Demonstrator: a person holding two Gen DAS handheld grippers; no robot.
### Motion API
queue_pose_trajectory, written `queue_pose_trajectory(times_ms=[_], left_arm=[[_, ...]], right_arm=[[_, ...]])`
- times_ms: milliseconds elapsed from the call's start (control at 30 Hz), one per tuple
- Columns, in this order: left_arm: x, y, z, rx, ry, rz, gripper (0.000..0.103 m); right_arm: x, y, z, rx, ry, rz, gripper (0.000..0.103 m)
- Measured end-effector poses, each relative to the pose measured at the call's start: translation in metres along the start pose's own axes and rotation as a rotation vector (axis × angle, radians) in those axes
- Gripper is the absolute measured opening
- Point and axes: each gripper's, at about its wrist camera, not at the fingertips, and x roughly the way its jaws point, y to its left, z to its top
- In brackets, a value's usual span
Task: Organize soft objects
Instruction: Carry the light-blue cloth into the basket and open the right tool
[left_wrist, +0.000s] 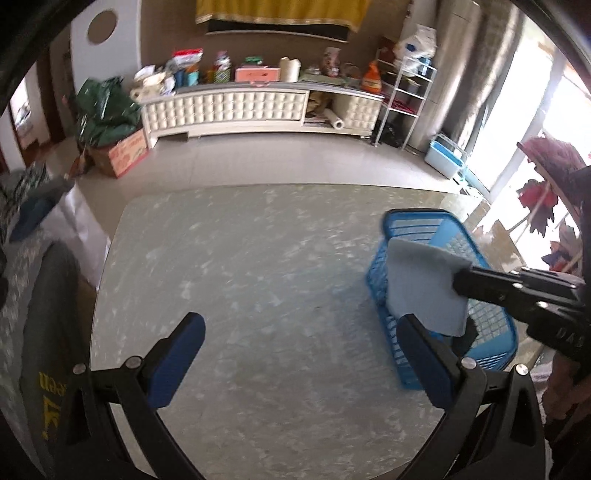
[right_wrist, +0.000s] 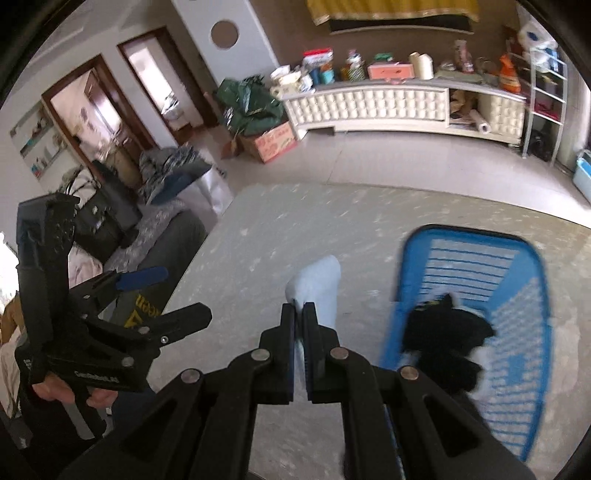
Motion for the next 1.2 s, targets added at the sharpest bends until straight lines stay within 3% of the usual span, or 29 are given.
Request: queue_pose_trajectory(times_ms=[233, 533, 667, 867, 1200], left_arm=[[-0.006, -0.057, 0.020, 0.083, -0.018, -0.037, 0.103], [0.014, -0.105, 0.025, 0.156, 0.005, -0.080, 0.103], [0.033, -0.109, 0.020, 0.157, 0.036, -0.085, 0.103], [0.057, -0.098, 0.001, 0.156, 0.068, -0.134, 0.103], [0.077, -0.078, -0.013, 0.130, 0.107, -0.114, 0.103]], right_arm=[[-0.041, -0.035, -0.011, 0.080, -0.080, -0.030, 0.004], [-0.052, -0.069, -0.021, 0.140, -0.108, -0.141, 0.004], [-0.027, -0.078, -0.031, 0.130, -0.046, -0.207, 0.004], [0.031, -0.067, -0.044, 0.120, 0.070, -0.195, 0.004], [0.069, -0.043, -0.051, 0.027, 0.143, -0.221, 0.004]])
